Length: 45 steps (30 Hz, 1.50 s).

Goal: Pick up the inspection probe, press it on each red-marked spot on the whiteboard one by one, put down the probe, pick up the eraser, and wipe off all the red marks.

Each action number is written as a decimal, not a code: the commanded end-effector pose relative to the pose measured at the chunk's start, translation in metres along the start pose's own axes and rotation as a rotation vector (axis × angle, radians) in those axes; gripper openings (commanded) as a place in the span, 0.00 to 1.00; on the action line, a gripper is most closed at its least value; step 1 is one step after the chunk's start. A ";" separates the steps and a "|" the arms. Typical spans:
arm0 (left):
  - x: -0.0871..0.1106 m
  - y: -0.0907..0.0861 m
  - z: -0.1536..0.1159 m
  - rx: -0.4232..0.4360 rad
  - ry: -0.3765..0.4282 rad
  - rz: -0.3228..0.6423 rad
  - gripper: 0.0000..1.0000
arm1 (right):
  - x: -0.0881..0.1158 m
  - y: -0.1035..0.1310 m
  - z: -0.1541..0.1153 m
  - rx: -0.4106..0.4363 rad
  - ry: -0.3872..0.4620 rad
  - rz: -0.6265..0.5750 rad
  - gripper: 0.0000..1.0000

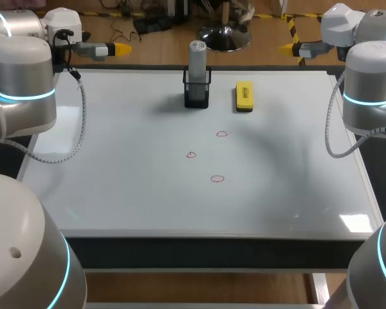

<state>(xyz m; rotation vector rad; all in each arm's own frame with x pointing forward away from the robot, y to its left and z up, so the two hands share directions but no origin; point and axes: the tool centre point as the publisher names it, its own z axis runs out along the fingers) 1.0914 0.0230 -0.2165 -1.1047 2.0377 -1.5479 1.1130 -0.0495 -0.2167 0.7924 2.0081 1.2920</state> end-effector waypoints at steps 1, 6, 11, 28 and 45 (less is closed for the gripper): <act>0.000 0.000 0.000 0.001 0.000 0.000 1.00 | 0.000 0.000 0.000 0.001 0.001 0.000 1.00; 0.010 -0.001 0.010 -0.006 0.080 0.047 1.00 | 0.000 0.000 0.000 0.001 0.001 0.000 1.00; 0.025 -0.002 0.027 -0.025 0.228 0.153 1.00 | 0.000 0.000 0.000 0.001 0.001 0.000 1.00; 0.077 -0.012 0.088 -0.010 0.637 0.280 1.00 | 0.000 0.000 0.000 0.001 0.001 0.000 1.00; 0.130 0.012 0.139 0.028 0.731 0.277 1.00 | 0.000 0.000 0.000 0.001 0.001 0.000 1.00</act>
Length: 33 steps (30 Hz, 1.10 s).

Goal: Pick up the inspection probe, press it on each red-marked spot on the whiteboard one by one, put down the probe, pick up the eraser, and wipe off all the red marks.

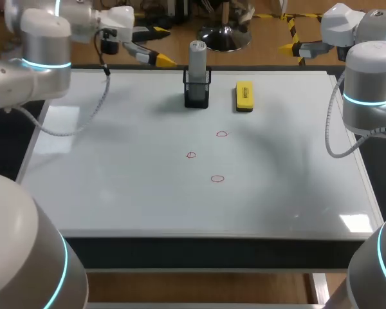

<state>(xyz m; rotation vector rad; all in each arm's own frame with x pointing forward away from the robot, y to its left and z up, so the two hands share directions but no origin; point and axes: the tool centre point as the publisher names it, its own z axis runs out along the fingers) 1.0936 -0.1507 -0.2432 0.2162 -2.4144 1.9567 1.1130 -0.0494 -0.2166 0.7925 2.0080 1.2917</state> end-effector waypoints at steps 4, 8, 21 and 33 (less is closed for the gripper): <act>-0.003 0.007 0.030 0.022 0.005 0.012 1.00 | 0.000 0.000 0.000 0.000 0.001 0.000 1.00; -0.005 0.010 0.043 0.033 0.004 0.014 1.00 | 0.000 0.000 0.000 0.000 0.001 0.000 1.00; -0.009 0.014 0.072 0.064 0.010 0.023 1.00 | 0.000 0.000 0.000 0.000 0.001 0.000 1.00; -0.014 0.017 0.088 0.071 0.021 0.024 1.00 | 0.000 0.000 0.000 0.000 0.001 0.000 1.00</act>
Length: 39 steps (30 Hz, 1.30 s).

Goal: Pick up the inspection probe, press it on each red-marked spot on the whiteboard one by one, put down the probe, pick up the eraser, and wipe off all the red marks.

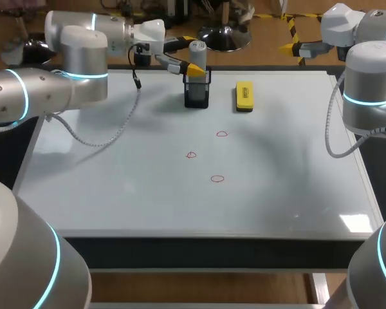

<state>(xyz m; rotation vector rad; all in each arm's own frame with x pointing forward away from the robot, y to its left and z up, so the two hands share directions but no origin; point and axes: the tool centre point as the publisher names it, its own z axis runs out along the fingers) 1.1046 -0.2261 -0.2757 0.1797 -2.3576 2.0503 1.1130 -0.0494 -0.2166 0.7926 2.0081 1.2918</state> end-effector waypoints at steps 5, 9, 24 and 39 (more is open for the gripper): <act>-0.007 0.003 0.009 0.007 0.013 -0.006 1.00 | 0.000 0.000 0.000 0.000 0.001 0.000 1.00; -0.008 0.004 0.009 0.011 0.009 -0.009 1.00 | 0.000 0.000 0.000 0.000 0.001 0.000 1.00; -0.005 0.004 0.012 0.006 0.038 -0.007 0.00 | 0.000 0.000 0.000 0.000 0.001 0.000 1.00; 0.000 -0.010 0.010 0.012 0.048 0.026 0.00 | 0.000 0.000 0.000 0.000 0.001 0.000 1.00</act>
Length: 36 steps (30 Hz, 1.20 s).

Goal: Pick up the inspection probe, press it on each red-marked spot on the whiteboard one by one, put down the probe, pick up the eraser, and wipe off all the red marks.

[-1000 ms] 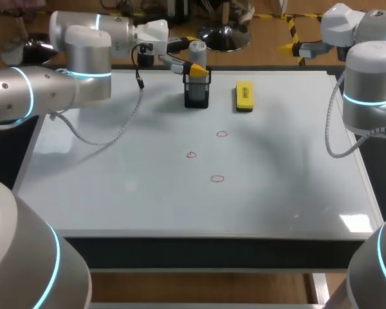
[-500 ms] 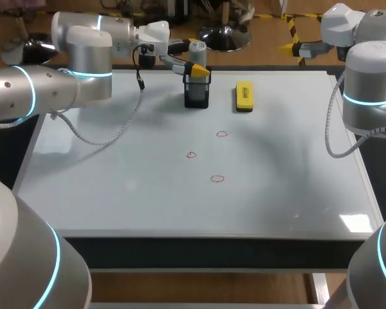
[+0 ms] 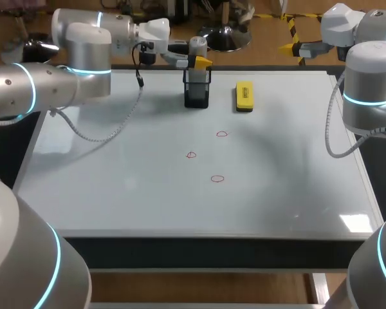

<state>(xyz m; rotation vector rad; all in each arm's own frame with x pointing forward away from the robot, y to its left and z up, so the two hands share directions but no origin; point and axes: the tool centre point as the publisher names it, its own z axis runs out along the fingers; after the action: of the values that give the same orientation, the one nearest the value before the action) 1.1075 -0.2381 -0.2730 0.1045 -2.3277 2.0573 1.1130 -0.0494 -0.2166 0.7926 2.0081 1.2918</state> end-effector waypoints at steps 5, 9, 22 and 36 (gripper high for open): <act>0.004 -0.015 -0.001 0.002 -0.001 0.017 0.00 | 0.000 0.000 0.000 0.000 0.001 0.000 1.00; 0.005 -0.020 -0.002 0.004 -0.002 0.015 0.00 | 0.000 0.000 0.000 0.000 0.001 0.000 1.00; 0.009 -0.041 -0.007 0.023 0.008 0.013 0.00 | 0.000 0.000 0.000 0.000 0.001 0.000 1.00; 0.018 -0.068 -0.017 0.032 0.012 0.040 0.00 | 0.000 0.000 0.000 0.000 0.001 0.000 1.00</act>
<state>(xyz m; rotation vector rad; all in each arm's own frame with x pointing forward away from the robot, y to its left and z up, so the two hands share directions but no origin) 1.1010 -0.2330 -0.2105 0.0407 -2.3001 2.1050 1.1130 -0.0494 -0.2166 0.7926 2.0081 1.2918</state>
